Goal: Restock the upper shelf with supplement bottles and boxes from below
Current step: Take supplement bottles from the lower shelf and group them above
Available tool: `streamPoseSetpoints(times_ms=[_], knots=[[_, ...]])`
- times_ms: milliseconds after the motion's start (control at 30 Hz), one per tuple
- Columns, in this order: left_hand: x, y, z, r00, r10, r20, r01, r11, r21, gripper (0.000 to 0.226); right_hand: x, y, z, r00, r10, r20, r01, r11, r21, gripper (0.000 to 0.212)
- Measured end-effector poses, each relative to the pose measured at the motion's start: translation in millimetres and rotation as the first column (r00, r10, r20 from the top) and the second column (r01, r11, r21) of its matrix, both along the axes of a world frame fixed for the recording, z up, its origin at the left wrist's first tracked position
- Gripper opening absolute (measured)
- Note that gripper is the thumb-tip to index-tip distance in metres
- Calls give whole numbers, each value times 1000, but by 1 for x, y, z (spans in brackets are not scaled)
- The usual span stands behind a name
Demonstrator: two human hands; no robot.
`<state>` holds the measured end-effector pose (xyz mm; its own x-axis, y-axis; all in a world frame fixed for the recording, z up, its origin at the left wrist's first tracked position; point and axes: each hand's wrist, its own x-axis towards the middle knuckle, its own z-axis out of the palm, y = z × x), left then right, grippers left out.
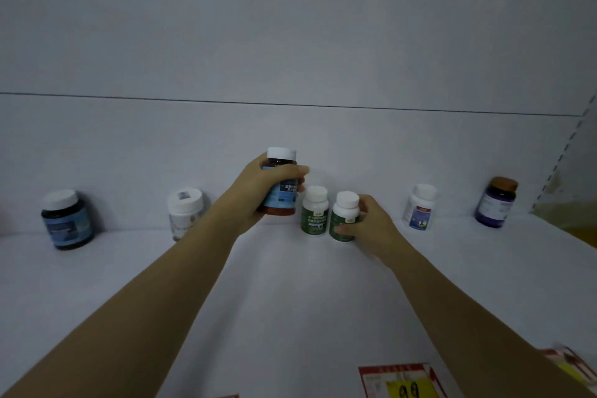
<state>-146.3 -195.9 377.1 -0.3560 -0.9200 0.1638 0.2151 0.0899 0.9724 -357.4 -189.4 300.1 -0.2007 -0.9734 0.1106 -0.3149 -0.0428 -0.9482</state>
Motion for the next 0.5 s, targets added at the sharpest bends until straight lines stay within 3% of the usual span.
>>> streamPoseSetpoints(times_ms=[133, 500], knots=[[-1, -10, 2, 1000, 11, -22, -12, 1000, -3, 16, -2, -16, 1, 992, -42, -117, 38, 998, -42, 65], [-8, -15, -1, 999, 47, -17, -47, 999, 7, 16, -6, -24, 0, 974, -35, -224, 32, 999, -20, 63]])
